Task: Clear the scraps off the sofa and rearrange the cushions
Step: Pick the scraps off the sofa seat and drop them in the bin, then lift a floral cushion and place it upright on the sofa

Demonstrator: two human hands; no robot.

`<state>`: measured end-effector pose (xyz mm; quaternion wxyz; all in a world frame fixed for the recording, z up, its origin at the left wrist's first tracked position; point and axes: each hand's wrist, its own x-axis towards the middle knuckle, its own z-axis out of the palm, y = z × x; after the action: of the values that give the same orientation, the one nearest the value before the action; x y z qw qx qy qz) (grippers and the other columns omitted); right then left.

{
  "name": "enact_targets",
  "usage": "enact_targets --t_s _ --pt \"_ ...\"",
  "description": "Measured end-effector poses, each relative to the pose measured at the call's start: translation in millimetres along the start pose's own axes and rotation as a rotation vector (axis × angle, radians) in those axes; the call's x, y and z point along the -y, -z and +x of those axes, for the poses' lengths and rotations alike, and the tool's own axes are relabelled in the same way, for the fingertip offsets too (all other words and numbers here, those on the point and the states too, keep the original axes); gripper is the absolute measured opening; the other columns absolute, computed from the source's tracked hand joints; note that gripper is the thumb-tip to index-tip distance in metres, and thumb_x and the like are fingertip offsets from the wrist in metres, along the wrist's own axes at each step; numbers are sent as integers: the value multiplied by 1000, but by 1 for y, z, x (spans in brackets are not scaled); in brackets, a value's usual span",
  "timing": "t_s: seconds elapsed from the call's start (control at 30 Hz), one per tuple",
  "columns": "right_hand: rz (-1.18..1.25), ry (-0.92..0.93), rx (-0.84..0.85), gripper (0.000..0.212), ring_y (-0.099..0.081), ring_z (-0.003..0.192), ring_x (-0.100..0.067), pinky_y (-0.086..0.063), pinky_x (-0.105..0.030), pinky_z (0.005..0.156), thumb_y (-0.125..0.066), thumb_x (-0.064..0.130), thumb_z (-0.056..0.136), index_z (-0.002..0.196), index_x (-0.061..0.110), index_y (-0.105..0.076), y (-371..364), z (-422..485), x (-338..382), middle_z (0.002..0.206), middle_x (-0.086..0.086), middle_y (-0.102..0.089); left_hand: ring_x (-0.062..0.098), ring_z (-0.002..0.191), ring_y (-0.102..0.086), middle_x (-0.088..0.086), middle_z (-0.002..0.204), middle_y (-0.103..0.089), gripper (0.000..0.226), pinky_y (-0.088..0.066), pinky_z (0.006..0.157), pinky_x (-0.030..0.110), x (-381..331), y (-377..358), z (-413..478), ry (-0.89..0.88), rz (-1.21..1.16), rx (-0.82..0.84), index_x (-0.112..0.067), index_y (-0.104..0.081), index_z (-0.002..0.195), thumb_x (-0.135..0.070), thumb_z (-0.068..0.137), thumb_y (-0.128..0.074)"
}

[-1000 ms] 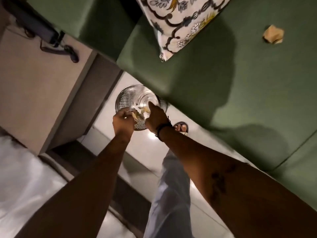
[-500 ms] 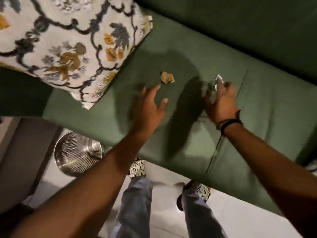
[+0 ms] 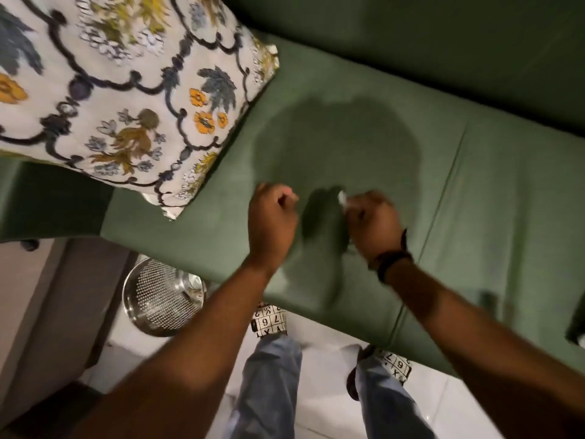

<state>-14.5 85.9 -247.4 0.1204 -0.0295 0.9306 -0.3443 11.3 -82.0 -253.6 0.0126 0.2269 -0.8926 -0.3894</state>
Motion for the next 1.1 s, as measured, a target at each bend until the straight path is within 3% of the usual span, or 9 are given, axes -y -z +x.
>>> enact_targets --t_s 0.27,0.47,0.57,0.67,0.77,0.83,0.9,0.97,1.1 --pt "23 210 468 14 -66 85 -39 -53 -40 74 -60 5 84 91 4 -73 -155 -116 127 93 -23 -71 31 84 -70 7 88 -72 16 -59 85 33 166 116 -104 567 -93 -413 -11 -72 83 2 87 -63" --pt "-211 285 745 31 -58 113 -31 -43 -36 95 -49 27 96 115 7 -61 -246 -101 165 119 -15 -66 43 100 -67 27 100 -73 16 -52 98 54 250 145 -96 774 -132 -389 -1 -72 88 7 84 -59" --pt "-83 265 676 24 -66 94 -38 -51 -40 83 -53 22 95 97 2 -68 -223 -82 179 101 -22 -71 47 106 -63 32 108 -67 19 -49 101 57 233 155 -90 699 -239 -497 3 -67 97 13 84 -57" --pt "195 179 472 16 -69 77 -33 -56 -42 73 -61 15 91 94 6 -73 -157 -45 184 89 -20 -75 29 108 -65 12 118 -65 22 -55 97 45 172 163 -71 579 -306 -537 -10 -62 114 -10 92 -63" --pt "359 181 93 16 -61 70 -6 -52 -20 67 -67 17 85 98 9 -71 -90 28 183 86 -10 -69 14 120 -57 -5 135 -54 59 -50 95 29 103 169 -39 567 -482 -488 -24 -45 136 -44 85 -67" --pt "370 188 -46 34 -55 84 -5 -45 -9 73 -72 28 82 112 13 -63 -54 95 190 101 -8 -59 17 137 -43 0 153 -41 83 -41 106 33 69 174 -8 535 -656 -478 -25 -30 147 -50 79 -69" --pt "403 136 10 69 -50 112 -8 -41 -6 89 -72 47 78 134 15 -47 -31 163 204 131 -8 -50 17 144 -36 2 159 -34 93 -37 115 39 45 177 25 466 -769 -493 -24 -22 152 -45 78 -74" --pt "472 45 179 97 -39 133 -15 -38 -26 108 -71 61 71 147 18 -29 -20 222 224 153 -7 -34 13 139 -45 3 156 -40 94 -42 114 36 29 177 56 360 -899 -543 -20 -19 153 -28 81 -78" --pt "570 -5 591 95 -53 127 -28 -36 -51 112 -74 60 68 143 15 -37 -29 281 253 143 -10 -51 8 132 -52 4 152 -43 110 -48 106 24 20 166 86 333 -1024 -696 -19 -16 152 -26 67 -86"
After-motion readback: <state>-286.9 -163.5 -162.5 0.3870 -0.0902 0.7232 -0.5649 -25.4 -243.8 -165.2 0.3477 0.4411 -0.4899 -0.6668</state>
